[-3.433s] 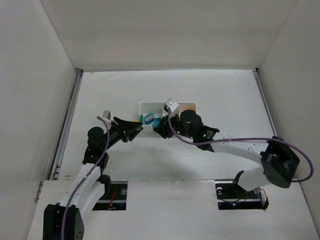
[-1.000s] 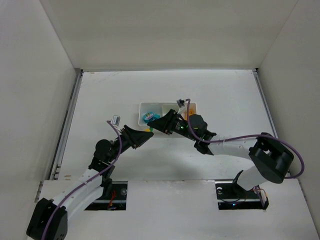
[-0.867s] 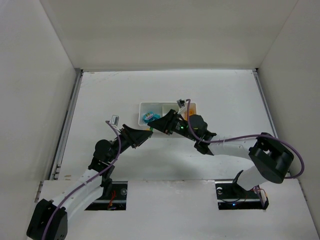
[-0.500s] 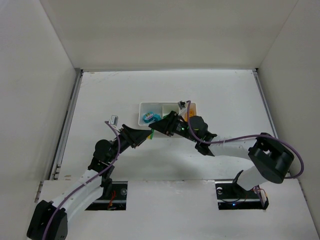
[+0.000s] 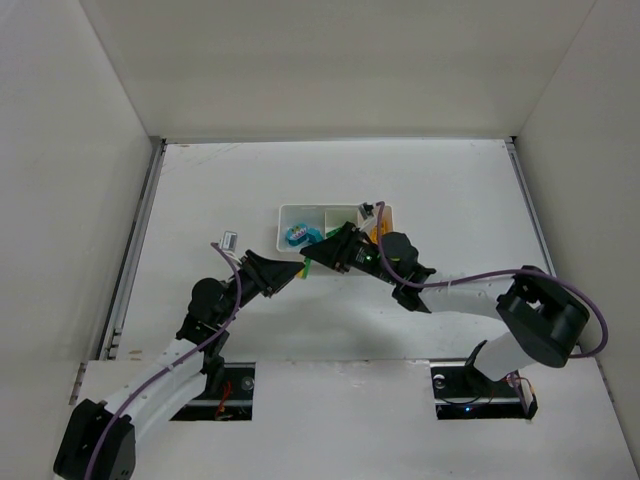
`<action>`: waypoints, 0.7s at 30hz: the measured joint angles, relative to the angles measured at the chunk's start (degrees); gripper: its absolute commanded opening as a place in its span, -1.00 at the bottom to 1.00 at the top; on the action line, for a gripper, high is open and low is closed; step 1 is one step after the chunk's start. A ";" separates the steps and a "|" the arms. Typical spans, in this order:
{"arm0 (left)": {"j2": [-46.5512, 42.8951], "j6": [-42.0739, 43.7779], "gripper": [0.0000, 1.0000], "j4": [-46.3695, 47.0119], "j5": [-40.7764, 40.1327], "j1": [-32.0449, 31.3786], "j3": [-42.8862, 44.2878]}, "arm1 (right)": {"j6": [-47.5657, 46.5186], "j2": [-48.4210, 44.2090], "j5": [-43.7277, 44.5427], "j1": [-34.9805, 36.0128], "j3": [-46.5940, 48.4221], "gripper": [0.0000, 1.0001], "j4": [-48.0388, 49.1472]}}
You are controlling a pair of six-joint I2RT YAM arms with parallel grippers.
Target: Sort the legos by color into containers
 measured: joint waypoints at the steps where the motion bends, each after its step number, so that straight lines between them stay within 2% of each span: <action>1: 0.04 0.04 -0.56 -0.02 0.04 0.04 -0.02 | 0.02 -0.09 -0.20 -0.09 -0.17 -0.39 0.00; 8: 0.02 0.11 -0.66 -0.11 1.62 1.81 -0.02 | 0.09 -1.20 -0.35 -0.50 -1.90 -0.40 0.39; 14: -0.02 -0.39 -0.67 -0.13 0.20 6.23 -0.04 | -0.68 -4.31 0.07 -4.81 -5.92 -0.40 0.31; 21: 0.96 -0.44 -0.66 -0.13 0.11 7.96 -0.04 | -4.90 -8.22 0.31 -9.14 -6.43 -0.39 -3.50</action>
